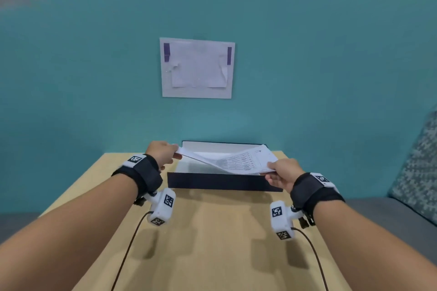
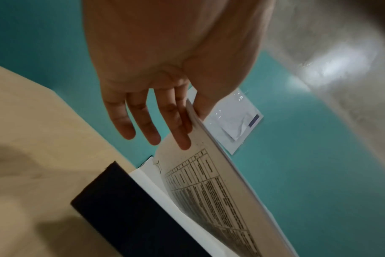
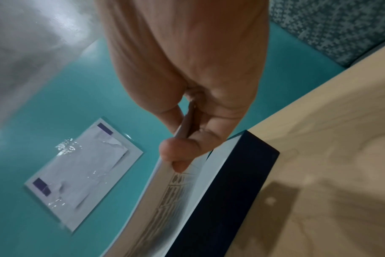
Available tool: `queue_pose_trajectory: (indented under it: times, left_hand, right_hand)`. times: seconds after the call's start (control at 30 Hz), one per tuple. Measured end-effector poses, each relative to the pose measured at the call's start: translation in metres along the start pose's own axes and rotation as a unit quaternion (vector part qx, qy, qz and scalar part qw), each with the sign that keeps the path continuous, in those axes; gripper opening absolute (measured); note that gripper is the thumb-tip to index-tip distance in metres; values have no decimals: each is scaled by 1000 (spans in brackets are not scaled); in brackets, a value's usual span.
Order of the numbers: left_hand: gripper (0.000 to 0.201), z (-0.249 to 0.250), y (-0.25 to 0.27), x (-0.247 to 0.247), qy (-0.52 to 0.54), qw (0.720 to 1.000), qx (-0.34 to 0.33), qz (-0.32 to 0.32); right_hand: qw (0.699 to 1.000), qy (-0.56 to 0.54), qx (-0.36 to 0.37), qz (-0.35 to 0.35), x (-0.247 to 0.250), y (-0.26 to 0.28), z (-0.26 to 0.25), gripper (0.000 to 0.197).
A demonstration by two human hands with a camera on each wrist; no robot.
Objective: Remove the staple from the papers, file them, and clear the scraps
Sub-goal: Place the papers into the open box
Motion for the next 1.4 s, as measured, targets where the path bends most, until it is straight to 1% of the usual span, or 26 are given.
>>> queue_pose_trajectory:
  times: [0.17, 0.27, 0.37, 0.43, 0.47, 0.5, 0.57, 0.67, 0.77, 0.8, 0.83, 0.87, 0.9, 0.93, 0.97, 1.0, 1.07, 1.13, 1.23, 1.3, 1.4]
  left_hand:
    - [16, -10, -25, -17, -88, 996, -9, -4]
    - [21, -15, -37, -27, -126, 992, 4, -11]
    - [26, -23, -50, -40, -122, 992, 26, -24]
    - [25, -27, -52, -48, -145, 988, 34, -47]
    - [29, -28, -52, -51, -161, 984, 37, -62]
    - [34, -28, -53, -53, -179, 981, 31, -71]
    - [42, -26, -55, -54, -180, 980, 12, -79]
    - [42, -28, -53, -55, -192, 977, 13, -93]
    - [38, -31, -47, -58, -251, 960, 19, -125]
    - [37, -31, -43, -58, -270, 953, 18, -134]
    - [36, -31, -37, -58, -295, 945, 18, -142]
    - [36, -30, -30, -57, -322, 936, 13, -146]
    - [39, -30, -27, -55, -346, 927, 1, -145]
    - [44, -29, -24, -55, -366, 919, -14, -143]
    - [46, -30, -24, -54, -376, 916, -27, -138]
    - [45, -31, -24, -54, -381, 914, -40, -132]
    - [30, -32, -25, -54, -389, 912, -65, -113]
    - [22, -30, -27, -54, -386, 914, -94, -80]
    - [22, -27, -26, -55, -380, 916, -120, -41]
    - [23, -27, -27, -56, -382, 916, -121, -27]
    - [23, -28, -27, -56, -385, 915, -116, -24]
  right_hand:
    - [1000, 0, 5, 8, -10, -34, -5, 15]
    - [1000, -3, 10, 15, -16, -47, -6, 9]
    - [999, -41, -5, -12, -25, -54, -3, 12]
    - [998, -55, -26, -33, -30, -56, 2, 15]
    - [997, -53, -34, -37, -30, -58, 4, 15]
    - [997, -49, -41, -42, -30, -59, 5, 11]
    - [997, -47, -45, -47, -30, -62, 7, 7]
    - [998, -33, -39, -35, -25, -63, 7, 13]
    - [999, -19, -33, -32, -21, -55, 4, 13]
    - [1000, 8, -17, -9, -15, -54, 1, 17]
    - [998, 62, 22, 24, -7, -53, -6, 19]
    - [984, 149, 77, 54, -2, -49, -17, 15]
    - [959, 238, 136, 77, 0, -42, -28, 12]
    - [927, 316, 179, 91, 0, -35, -35, 21]
    - [900, 378, 199, 84, -3, -32, -35, 30]
    - [883, 423, 195, 62, -8, -31, -28, 35]
    - [859, 483, 169, 7, -17, -32, -9, 38]
    - [847, 506, 163, -11, -20, -35, 2, 36]
    - [852, 501, 155, -10, -23, -41, 10, 41]
    - [850, 506, 144, -13, -25, -42, 13, 45]
    - [847, 514, 138, -21, -27, -43, 17, 46]
Point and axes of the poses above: each hand's wrist, its own y-axis away from the middle knuckle, its own x-axis out of the back of the hand, z = x × y, the point moved 10 cm from there along -y, towards the middle knuckle, and after that the axes turned 3 degrees about z, right-handed, at the moved point
